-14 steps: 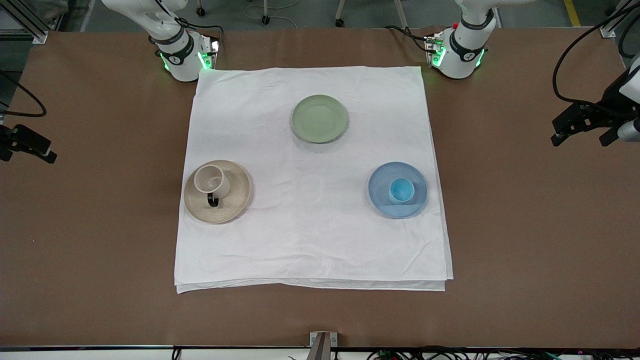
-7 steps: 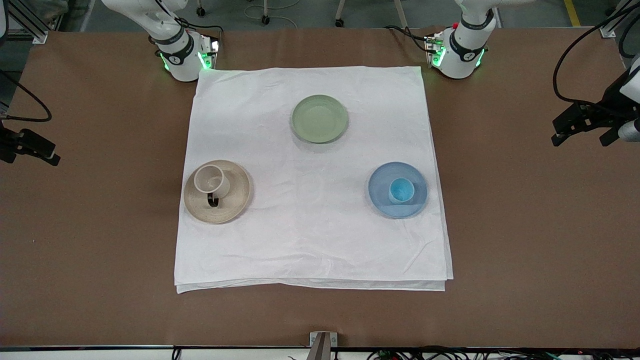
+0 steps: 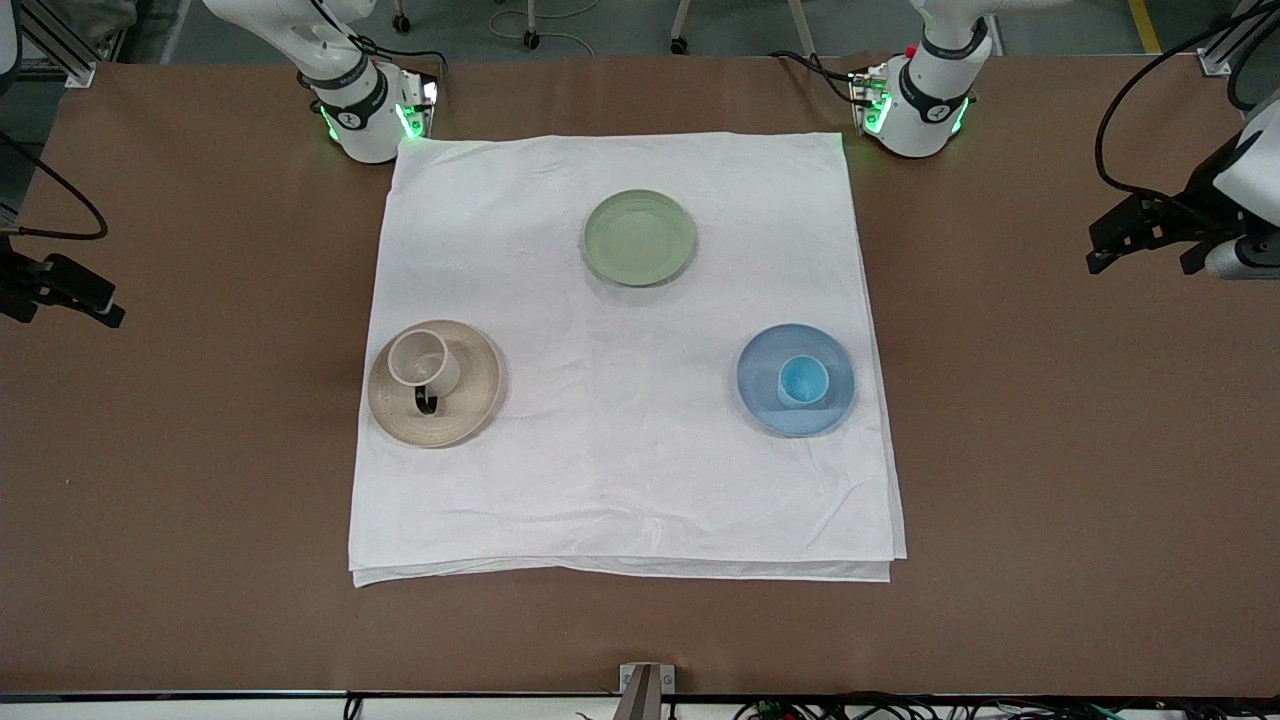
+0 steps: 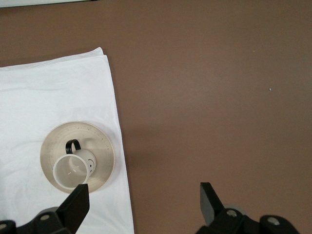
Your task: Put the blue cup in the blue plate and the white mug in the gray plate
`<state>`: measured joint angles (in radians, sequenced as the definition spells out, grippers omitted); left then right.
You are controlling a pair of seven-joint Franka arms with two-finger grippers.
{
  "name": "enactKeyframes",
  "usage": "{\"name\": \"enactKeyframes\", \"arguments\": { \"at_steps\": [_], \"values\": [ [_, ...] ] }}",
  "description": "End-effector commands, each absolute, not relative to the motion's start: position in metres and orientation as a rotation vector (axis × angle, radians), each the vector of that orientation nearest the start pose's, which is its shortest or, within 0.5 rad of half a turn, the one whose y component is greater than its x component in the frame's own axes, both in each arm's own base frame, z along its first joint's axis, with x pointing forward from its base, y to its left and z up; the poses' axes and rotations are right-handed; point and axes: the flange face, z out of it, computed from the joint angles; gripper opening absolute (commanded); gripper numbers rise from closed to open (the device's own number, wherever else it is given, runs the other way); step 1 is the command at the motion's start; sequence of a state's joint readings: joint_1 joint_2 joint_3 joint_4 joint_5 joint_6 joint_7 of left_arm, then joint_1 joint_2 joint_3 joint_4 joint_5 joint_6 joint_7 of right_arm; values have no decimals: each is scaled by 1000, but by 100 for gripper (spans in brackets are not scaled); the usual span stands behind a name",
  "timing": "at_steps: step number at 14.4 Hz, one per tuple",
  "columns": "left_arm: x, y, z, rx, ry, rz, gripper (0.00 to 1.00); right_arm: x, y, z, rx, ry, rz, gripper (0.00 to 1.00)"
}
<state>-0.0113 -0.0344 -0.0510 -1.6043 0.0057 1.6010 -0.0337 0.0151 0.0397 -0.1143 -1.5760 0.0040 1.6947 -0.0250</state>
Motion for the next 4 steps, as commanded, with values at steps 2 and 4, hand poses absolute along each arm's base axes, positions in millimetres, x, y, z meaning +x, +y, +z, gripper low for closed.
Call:
{"name": "enactKeyframes", "arguments": {
  "at_steps": [2, 4],
  "values": [
    [545, -36, 632, -3132, 70, -32, 100, 564, -59, 610, -3152, 131, -129, 100],
    [545, -36, 632, -3134, 70, -32, 100, 562, -58, 607, -3151, 131, -110, 100]
  ]
}}
